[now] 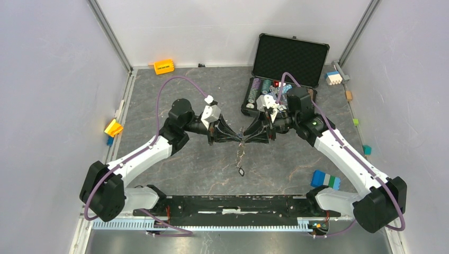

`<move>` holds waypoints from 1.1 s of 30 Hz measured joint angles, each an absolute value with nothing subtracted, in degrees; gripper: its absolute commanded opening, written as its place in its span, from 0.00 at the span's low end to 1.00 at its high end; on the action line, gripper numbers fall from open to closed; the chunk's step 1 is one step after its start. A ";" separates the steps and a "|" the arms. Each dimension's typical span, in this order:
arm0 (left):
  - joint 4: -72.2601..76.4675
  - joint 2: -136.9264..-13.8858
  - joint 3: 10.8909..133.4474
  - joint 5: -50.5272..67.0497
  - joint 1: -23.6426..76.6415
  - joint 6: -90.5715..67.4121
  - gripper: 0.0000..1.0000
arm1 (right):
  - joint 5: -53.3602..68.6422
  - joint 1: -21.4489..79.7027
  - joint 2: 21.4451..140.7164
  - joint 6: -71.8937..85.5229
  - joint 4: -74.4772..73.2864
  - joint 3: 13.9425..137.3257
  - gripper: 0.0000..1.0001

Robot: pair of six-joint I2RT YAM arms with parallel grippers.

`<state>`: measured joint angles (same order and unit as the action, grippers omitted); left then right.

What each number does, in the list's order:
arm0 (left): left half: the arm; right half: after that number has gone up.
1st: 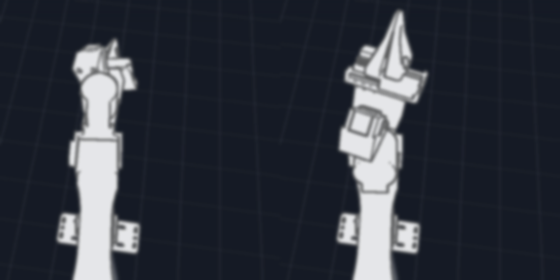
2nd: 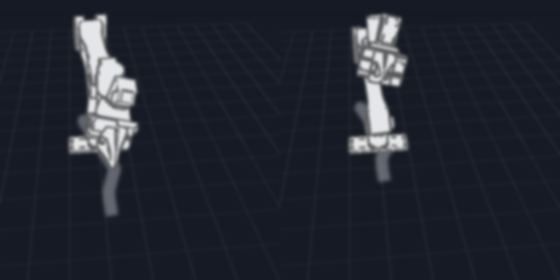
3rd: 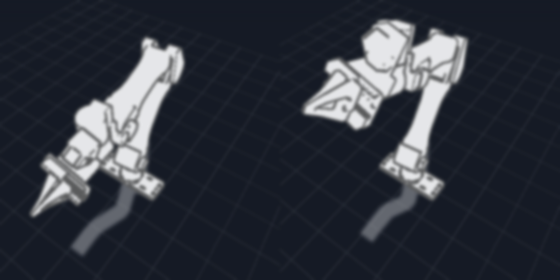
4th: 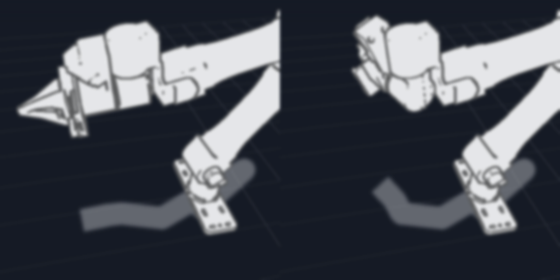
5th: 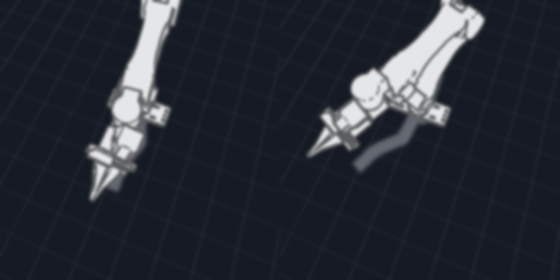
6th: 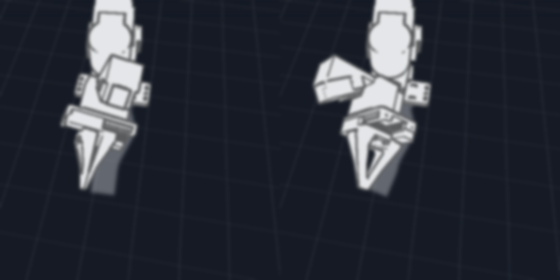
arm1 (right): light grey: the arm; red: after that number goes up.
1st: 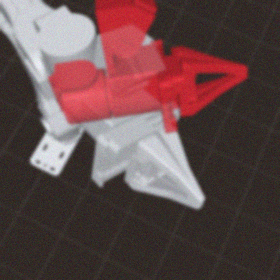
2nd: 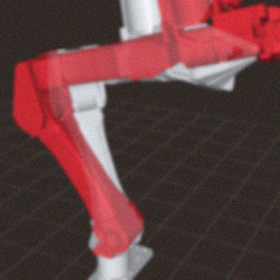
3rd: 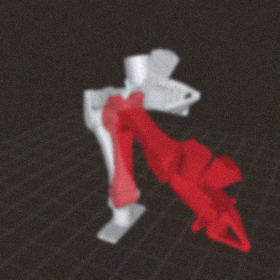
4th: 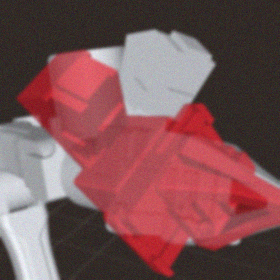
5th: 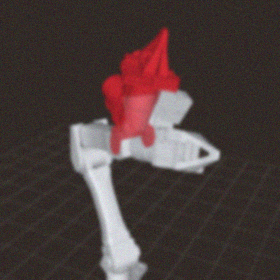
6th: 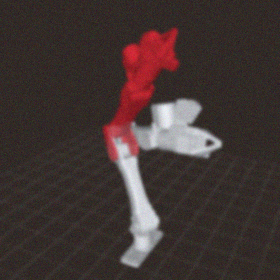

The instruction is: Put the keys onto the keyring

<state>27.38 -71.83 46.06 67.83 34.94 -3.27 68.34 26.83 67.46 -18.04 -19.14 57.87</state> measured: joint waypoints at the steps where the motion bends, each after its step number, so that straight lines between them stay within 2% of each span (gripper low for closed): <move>1: 27.62 -71.99 46.06 67.72 34.94 -3.60 0.02 | 68.47 26.83 67.46 -17.39 -18.48 57.87 0.36; 33: 33.19 -73.49 44.73 65.95 34.04 -8.73 0.02 | 69.41 27.75 67.48 -11.75 -13.45 56.95 0.16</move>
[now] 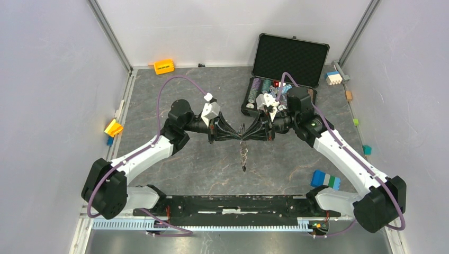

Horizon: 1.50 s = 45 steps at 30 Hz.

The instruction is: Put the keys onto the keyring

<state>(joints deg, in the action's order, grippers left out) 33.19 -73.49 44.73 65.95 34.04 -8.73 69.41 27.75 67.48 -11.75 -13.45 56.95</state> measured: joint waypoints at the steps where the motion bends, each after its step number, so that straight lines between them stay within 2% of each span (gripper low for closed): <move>1: 33.19 -73.49 44.69 65.95 34.02 -8.75 0.02 | 69.38 27.75 67.48 -11.62 -13.21 56.82 0.16; 7: 33.15 -73.49 44.60 65.87 33.95 -8.95 0.02 | 69.36 27.75 67.46 -10.72 -11.62 56.01 0.14; 10: 33.12 -73.52 44.60 65.76 33.85 -9.17 0.02 | 69.10 27.75 67.48 -10.17 -10.70 55.61 0.08; 12: 33.12 -73.52 44.60 65.58 33.85 -9.23 0.02 | 68.69 27.75 67.48 -9.67 -10.17 55.51 0.00; 20: 32.29 -73.58 44.58 64.20 33.50 -9.37 0.03 | 65.45 27.83 67.48 -9.26 -10.28 55.55 0.00; 26: 26.72 -73.56 45.32 63.00 33.50 -5.21 0.19 | 60.66 28.51 67.72 -14.28 -17.12 57.95 0.00; 35: 1.63 -73.52 54.22 60.80 33.50 14.04 0.41 | 53.98 31.53 67.94 -25.34 -28.56 61.89 0.00; 38: -5.39 -73.52 57.65 59.92 33.50 19.00 0.44 | 51.94 32.91 68.12 -27.88 -31.86 62.81 0.00; 45: -16.45 -73.58 63.42 58.52 34.61 28.82 0.42 | 47.88 34.89 69.52 -31.18 -37.60 66.76 0.00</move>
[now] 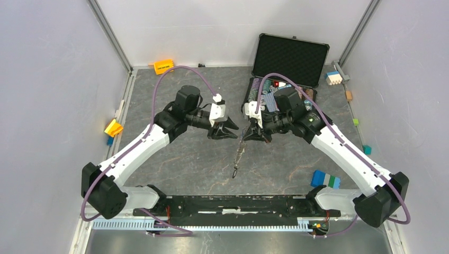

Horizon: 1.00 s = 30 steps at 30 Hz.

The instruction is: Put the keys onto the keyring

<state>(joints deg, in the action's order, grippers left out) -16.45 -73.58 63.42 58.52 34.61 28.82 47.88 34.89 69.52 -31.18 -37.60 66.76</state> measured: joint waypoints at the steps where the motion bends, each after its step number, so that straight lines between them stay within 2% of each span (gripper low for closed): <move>1: -17.47 -73.63 63.57 58.54 34.87 30.41 0.42 | 47.31 35.05 69.87 -31.40 -38.70 67.70 0.00; 20: -24.36 -77.56 63.57 56.58 36.49 47.24 0.46 | 40.49 36.29 78.54 -34.50 -55.92 81.60 0.00; 30: -24.40 -77.78 63.33 56.12 36.49 51.37 0.47 | 39.42 36.38 78.74 -37.41 -61.52 83.46 0.00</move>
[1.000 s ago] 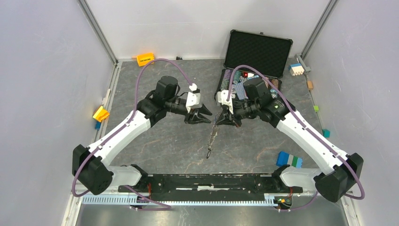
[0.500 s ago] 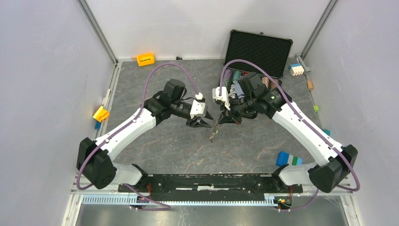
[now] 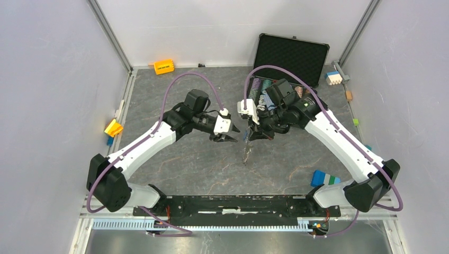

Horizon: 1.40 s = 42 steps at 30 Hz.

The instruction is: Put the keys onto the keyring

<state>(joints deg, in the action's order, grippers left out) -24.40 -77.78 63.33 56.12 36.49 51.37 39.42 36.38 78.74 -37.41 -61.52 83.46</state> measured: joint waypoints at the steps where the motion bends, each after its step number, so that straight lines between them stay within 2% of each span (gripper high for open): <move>1: -24.38 -77.87 63.31 56.27 36.49 52.05 0.47 | 39.48 36.38 78.74 -37.52 -61.63 83.46 0.00; 12: -24.36 -78.28 63.16 60.23 36.51 56.69 0.47 | 40.51 36.38 78.72 -38.87 -61.12 81.25 0.00; 16: -24.27 -78.30 63.13 61.06 36.91 56.75 0.41 | 41.32 36.38 78.72 -39.24 -60.73 79.75 0.00; 27: -17.67 -79.15 59.68 63.53 38.52 56.05 0.39 | 44.31 35.66 78.70 -40.47 -60.16 79.07 0.00; 42: -14.61 -80.09 59.57 64.66 39.77 53.95 0.27 | 46.70 34.74 78.70 -40.84 -59.48 78.83 0.00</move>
